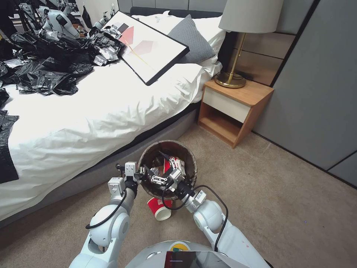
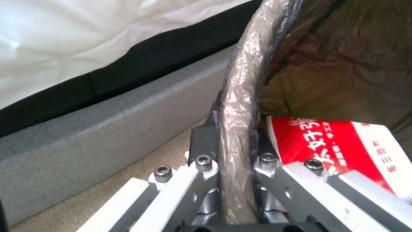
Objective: Pick up the trash bin, then pick up the garbage from the floor and place it into the trash bin.
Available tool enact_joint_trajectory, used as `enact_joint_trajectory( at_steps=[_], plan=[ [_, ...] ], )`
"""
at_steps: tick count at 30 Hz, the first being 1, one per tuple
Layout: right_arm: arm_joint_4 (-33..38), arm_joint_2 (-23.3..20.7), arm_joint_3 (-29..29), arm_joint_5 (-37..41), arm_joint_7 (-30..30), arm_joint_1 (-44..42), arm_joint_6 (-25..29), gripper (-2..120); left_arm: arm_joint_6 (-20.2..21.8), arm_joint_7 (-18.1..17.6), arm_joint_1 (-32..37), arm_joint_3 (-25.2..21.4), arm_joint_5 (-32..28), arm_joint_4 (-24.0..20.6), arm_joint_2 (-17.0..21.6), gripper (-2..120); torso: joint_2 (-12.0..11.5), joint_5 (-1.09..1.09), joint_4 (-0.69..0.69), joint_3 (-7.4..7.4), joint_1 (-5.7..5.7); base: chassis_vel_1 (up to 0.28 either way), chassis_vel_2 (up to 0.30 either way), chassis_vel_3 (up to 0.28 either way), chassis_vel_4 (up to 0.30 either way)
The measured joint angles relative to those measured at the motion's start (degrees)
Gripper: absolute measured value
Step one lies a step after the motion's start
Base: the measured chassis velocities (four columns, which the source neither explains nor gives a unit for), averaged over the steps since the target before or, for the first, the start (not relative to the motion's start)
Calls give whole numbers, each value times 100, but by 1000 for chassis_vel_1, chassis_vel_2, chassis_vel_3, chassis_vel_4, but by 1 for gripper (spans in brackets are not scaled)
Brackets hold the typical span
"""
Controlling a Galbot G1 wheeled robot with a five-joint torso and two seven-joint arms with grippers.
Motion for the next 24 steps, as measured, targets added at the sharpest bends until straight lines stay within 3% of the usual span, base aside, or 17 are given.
enact_joint_trajectory(
  at_steps=[6, 14, 19, 24],
  plan=[
    [26, -6, 18, -8, -5, -9, -2, 100, 0, 1, -1, -4, -4, 0, 12, 2, 0, 0, 0, 0, 0, 0, 0, 0, 0],
    [379, -31, 136, -2, -12, -56, -12, 100, 7, 2, -10, -5, -10, 5, 39, 2, 0, 0, 0, 0, 0, 0, 0, 0, 0],
    [938, -42, 290, 39, 1, -68, -71, 100, 13, 2, -13, -19, -15, 19, 55, 2, 0, 0, 0, 0, 0, 0, 0, 0, 0],
    [1923, -15, 762, 80, 346, -169, -253, 100, 14, 7, -13, -50, -18, 42, 66, 2, 0, 0, 0, 0, 0, 0, 0, 0, 0]
  ],
)
